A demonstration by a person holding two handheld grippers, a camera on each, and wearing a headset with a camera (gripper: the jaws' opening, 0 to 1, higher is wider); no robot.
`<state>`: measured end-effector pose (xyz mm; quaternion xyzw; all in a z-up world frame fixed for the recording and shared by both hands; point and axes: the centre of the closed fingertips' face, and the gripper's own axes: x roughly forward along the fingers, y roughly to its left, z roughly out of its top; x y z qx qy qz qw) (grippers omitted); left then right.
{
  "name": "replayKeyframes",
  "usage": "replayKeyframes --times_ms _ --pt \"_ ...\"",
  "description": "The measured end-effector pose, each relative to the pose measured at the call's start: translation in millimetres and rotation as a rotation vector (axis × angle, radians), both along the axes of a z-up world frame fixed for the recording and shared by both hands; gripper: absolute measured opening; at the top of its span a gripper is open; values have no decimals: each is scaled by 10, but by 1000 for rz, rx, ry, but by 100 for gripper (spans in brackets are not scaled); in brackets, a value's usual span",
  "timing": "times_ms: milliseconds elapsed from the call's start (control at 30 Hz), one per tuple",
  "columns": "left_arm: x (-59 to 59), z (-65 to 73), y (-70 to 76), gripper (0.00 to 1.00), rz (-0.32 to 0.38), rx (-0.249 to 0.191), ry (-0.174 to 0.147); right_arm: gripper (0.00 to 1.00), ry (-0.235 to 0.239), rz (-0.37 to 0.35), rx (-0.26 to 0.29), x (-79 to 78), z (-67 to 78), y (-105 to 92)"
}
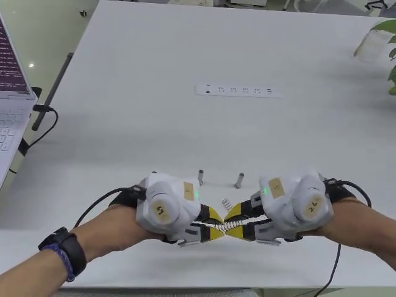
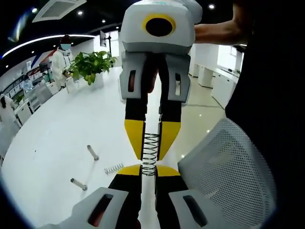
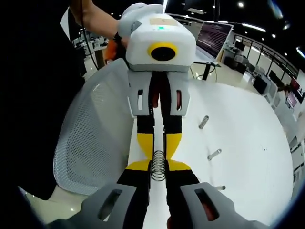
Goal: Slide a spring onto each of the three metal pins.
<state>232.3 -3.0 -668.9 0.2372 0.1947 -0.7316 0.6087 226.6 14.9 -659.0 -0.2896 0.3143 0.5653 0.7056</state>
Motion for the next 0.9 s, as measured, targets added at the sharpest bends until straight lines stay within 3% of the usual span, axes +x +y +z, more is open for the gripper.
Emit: replayKeyframes --times_ms 100,433,533,600,900 --pt "-11 17 -28 1 4 -18 22 9 -8 31 -18 0 -13 14" --pt "24 79 4 1 10 -38 20 10 6 13 -5 17 -61 -73" --pt "34 63 17 1 11 -35 17 10 7 -20 61 47 44 -25" --pt "39 62 19 1 14 -35 19 9 3 -26 71 61 81 -19" --pt "37 54 -5 2 21 -39 30 8 10 -12 64 53 68 -11"
